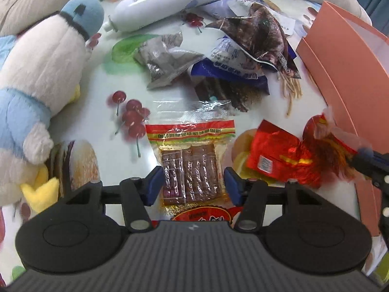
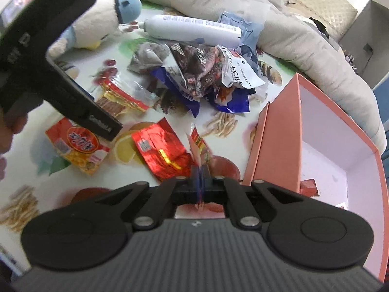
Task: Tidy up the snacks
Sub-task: 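Grasp a brown meat-strip packet with the left tool while the right tool grasps another packet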
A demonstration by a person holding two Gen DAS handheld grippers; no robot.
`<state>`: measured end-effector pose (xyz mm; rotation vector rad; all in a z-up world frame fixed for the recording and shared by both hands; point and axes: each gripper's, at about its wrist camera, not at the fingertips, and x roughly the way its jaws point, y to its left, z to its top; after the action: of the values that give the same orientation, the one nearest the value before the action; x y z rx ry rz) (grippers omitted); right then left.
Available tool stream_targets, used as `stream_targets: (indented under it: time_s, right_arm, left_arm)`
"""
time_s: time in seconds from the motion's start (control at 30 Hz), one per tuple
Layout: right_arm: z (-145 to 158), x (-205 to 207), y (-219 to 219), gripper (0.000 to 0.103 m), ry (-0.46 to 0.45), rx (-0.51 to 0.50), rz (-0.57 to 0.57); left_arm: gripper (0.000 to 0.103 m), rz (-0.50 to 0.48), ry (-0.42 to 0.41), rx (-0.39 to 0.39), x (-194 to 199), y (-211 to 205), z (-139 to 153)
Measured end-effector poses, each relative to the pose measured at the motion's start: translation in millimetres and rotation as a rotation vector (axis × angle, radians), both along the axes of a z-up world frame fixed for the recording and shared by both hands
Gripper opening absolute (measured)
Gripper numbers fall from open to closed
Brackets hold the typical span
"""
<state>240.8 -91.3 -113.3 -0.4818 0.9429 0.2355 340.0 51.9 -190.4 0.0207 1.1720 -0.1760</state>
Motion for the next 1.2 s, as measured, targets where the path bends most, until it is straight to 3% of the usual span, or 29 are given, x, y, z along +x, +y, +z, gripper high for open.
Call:
stream_targets:
  time_s: [0.23, 0.43, 0.73, 0.77, 0.83, 0.87, 0.9, 1.07, 1.17, 1.2]
  right_arm:
    - [7, -28, 6, 0.004, 0.036, -0.017, 0.089]
    - [-10, -58, 14, 0.004, 0.176, 0.001, 0.187]
    - [-22, -73, 6, 0.008, 0.414, 0.142, 0.105]
    - [-21, -74, 5, 0.013, 0.422, 0.163, 0.094]
    - [-19, -73, 1, 0.039, 0.437, 0.214, 0.072]
    - [-17, -71, -3, 0.06, 0.432, 0.247, 0.051]
    - [-14, -70, -7, 0.069, 0.423, 0.268, 0.036]
    - [-17, -61, -20, 0.069, 0.362, 0.273, -0.067]
    - [-32, -55, -18, 0.068, 0.341, 0.141, -0.119]
    - [-36, -54, -19, 0.068, 0.343, 0.147, -0.132]
  left_arm:
    - [0.059, 0.043, 0.046, -0.055, -28, 10, 4]
    - [0.059, 0.098, 0.102, -0.072, -57, 15, 8]
    - [0.059, 0.141, 0.159, -0.116, -86, 17, 20]
    - [0.059, 0.142, 0.158, -0.116, -88, 17, 21]
    - [0.059, 0.143, 0.159, -0.117, -92, 16, 22]
    - [0.059, 0.146, 0.16, -0.118, -94, 17, 22]
    - [0.059, 0.149, 0.162, -0.118, -95, 18, 22]
    - [0.059, 0.163, 0.15, -0.122, -99, 22, 23]
    - [0.059, 0.168, 0.143, -0.129, -101, 22, 24]
    - [0.059, 0.168, 0.141, -0.131, -102, 22, 24]
